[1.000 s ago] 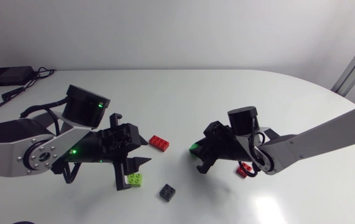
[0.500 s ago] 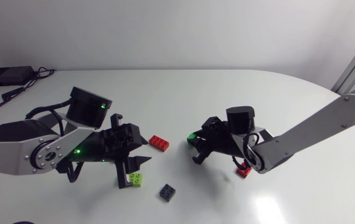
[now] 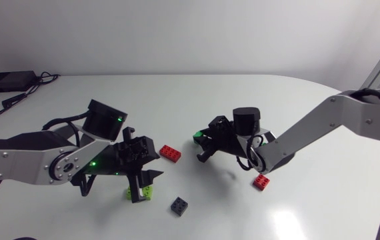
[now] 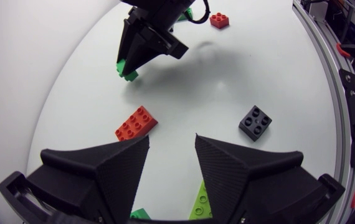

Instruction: Separate the duplo bricks

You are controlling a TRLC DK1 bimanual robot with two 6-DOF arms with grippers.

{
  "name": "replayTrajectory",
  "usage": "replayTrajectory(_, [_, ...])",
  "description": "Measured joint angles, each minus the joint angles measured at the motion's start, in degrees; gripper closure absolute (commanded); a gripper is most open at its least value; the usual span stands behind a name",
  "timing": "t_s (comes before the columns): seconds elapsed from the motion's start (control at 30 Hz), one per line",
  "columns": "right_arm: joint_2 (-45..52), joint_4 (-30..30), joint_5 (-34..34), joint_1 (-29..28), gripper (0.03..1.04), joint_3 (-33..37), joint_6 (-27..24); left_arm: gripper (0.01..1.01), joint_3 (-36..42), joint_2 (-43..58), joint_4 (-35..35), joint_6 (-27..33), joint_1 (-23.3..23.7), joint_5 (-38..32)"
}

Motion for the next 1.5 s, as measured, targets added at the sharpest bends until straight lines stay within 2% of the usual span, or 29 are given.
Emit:
replayTrajectory(0.33, [5.99,5.46,0.13,-0.66,0.73,2.38,3.3,0.503,0.02,1.9,0.48,0.0,0.11,-0.02])
replayTrajectory(0.43, [5.99,6.03,0.13,-0.63,0.56,2.36,3.3,0.503,0.02,2.27,0.48,0.0,0.11,-0.15])
replayTrajectory(0.6, [5.84,6.12,0.15,-0.63,0.41,2.16,3.3,0.502,0.55,2.78,0.52,-0.02,0.15,-0.17])
replayTrajectory(0.63, [5.44,6.03,0.15,-0.63,0.31,1.92,3.3,0.502,0.74,2.89,0.52,-0.02,0.15,-0.17])
replayTrajectory(0.7, [4.04,5.7,0.13,-0.63,0.22,1.05,3.3,0.502,1.03,2.93,0.57,-0.02,0.15,-0.17])
replayTrajectory(0.73, [3.1,5.57,0.15,-0.63,0.19,0.61,3.28,0.502,1.14,2.95,0.59,-0.02,0.15,-0.17])
replayTrajectory(0.87, [-1.09,3.52,0.35,-0.59,0.17,-0.61,3.26,0.502,1.44,2.95,0.66,-0.24,0.02,-0.17])
replayTrajectory(0.97, [-5.11,-3.87,0.37,-0.59,0.17,-0.35,2.82,0.489,1.53,2.84,0.57,-0.24,0.02,-0.17])
replayTrajectory(1.1, [-9.6,-20.46,3.67,0.07,0.17,3.76,1.49,0.487,1.53,1.68,0.11,-0.24,0.04,-0.2])
replayTrajectory(1.23, [-10.25,-42.01,5.97,1.01,0.17,15.58,0.81,0.456,1.53,-0.02,0.04,-0.24,0.04,-0.17])
replayTrajectory(1.33, [-9.01,-55.21,8.07,1.77,0.17,26.27,0.39,0.367,1.53,-0.57,0.04,-0.24,0.04,-0.2])
replayTrajectory(1.43, [-5.25,-65.16,9.7,2.89,0.17,36.83,0.2,0.311,1.53,-0.81,-0.13,-0.24,0.04,-0.17])
replayTrajectory(1.5, [-2.58,-68.72,10.97,3.85,0.17,40.98,0.2,0.292,1.53,-1.42,-0.79,-0.24,0.04,-0.2])
